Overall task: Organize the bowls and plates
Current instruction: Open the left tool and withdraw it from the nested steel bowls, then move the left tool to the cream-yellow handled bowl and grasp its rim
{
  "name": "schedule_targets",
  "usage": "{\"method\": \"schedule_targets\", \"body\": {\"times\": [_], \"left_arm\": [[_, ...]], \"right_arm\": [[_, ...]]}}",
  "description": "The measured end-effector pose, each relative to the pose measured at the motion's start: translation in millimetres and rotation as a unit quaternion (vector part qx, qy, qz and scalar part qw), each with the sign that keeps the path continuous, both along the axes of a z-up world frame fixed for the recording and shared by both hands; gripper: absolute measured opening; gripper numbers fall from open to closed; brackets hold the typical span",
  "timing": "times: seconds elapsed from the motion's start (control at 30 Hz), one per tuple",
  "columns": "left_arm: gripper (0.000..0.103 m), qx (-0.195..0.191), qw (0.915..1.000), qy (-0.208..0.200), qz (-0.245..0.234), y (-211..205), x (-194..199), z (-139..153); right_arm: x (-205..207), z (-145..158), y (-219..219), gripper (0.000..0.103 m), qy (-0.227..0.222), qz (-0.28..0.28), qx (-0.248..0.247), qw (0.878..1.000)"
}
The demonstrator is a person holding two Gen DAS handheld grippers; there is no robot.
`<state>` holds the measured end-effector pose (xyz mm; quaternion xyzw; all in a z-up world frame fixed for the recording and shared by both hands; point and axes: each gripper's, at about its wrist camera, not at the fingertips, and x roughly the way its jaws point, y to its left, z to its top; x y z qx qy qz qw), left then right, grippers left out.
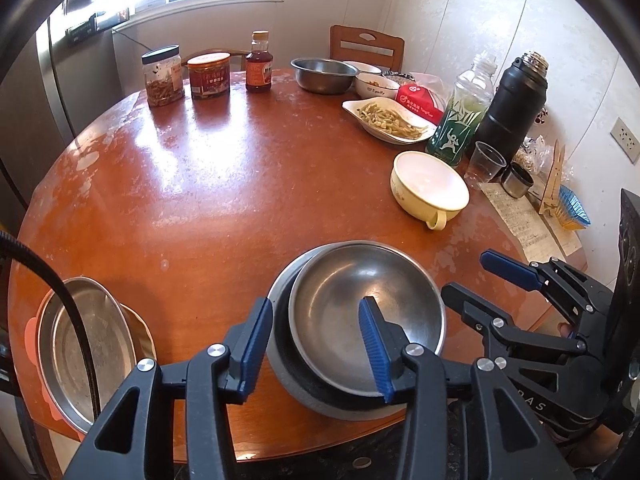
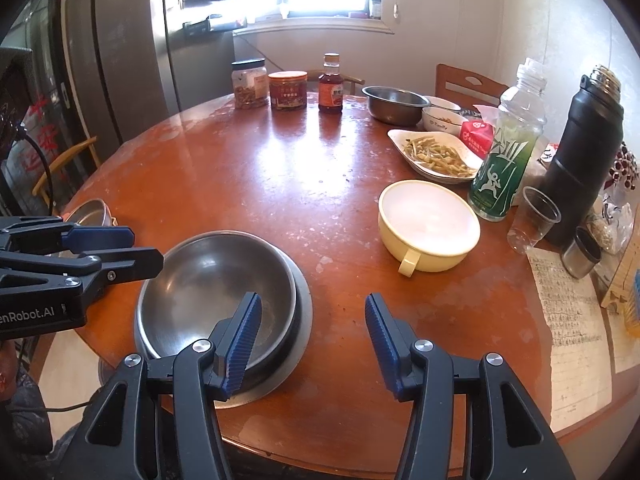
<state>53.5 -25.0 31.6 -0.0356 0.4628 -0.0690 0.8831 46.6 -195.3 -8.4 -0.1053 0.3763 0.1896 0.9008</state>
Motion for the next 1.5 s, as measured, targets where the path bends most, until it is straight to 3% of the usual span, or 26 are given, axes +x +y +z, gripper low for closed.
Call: {"method": "schedule_targets", "body": {"times": [0.37, 0.63, 1.1, 1.27, 1.43, 1.5], "left_arm": [[0.046, 0.008, 0.9999, -0.002, -0.007, -20, 8, 5], [0.047, 0.000, 0.9997, 0.016, -0.021, -49, 42, 3], [0.047, 0.007, 0.9975, 0.066, -0.024, -96, 145, -17], [0.047, 0.009, 0.9964, 0.082, -0.019, -106, 176, -34], [0.045, 0.003, 0.9946, 0.102, -0.020, -113, 191, -51], [0.035, -0.008, 0.9942, 0.104, -0.025, -114, 192, -52]], "right_arm": [[1, 1, -22, 0.056, -0.003, -0.014, 0.018, 1.000], [22, 2, -58, 0.056, -0.002, -0.048, 0.033, 0.998], [121, -13, -118, 0.056, 0.008, -0.112, 0.071, 0.991], [143, -23, -117, 0.051, 0.021, -0.110, 0.060, 0.992], [156, -36, -115, 0.037, 0.038, -0.108, 0.053, 0.992], [160, -40, -114, 0.036, 0.045, -0.106, 0.058, 0.992]]}}
